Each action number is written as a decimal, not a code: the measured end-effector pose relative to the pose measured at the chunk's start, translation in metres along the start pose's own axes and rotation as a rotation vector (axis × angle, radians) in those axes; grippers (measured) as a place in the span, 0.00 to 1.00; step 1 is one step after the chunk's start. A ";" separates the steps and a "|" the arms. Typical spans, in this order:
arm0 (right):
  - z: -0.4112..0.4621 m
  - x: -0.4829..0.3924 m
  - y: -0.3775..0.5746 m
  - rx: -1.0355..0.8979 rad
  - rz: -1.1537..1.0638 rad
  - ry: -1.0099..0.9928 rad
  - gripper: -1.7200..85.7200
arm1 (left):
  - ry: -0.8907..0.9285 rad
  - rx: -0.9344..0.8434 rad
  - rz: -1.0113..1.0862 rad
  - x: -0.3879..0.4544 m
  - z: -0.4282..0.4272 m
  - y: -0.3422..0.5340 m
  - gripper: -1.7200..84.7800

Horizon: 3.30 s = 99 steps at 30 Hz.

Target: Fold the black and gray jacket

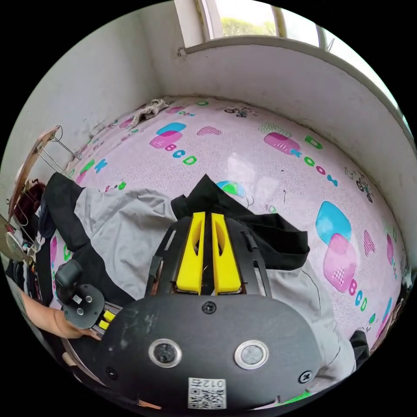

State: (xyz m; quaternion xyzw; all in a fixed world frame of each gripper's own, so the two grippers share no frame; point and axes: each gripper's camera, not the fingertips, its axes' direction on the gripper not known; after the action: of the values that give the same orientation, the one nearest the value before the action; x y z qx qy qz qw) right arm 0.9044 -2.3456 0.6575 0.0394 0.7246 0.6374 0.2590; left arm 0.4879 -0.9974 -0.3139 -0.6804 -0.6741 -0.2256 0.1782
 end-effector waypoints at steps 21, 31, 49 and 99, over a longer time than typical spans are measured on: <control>0.114 0.073 -0.054 -0.103 -0.049 0.156 0.01 | -0.069 0.698 -0.399 -0.036 -0.088 0.112 0.03; 0.207 0.018 -0.051 -0.412 -0.239 0.011 0.01 | -0.351 0.857 -0.667 -0.054 -0.140 0.162 0.03; 0.136 0.072 -0.033 -0.298 -0.140 -0.051 0.01 | -0.306 0.712 -0.663 -0.072 -0.133 0.150 0.03; -0.177 -0.045 0.065 -0.079 0.204 0.441 0.01 | -0.071 0.218 -0.062 0.059 0.039 0.026 0.03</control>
State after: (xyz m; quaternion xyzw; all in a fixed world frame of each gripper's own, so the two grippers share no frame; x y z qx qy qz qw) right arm 0.8495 -2.5109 0.7431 -0.0380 0.7305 0.6812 0.0303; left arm 0.5153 -0.9281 -0.3125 -0.6435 -0.7211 -0.1321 0.2202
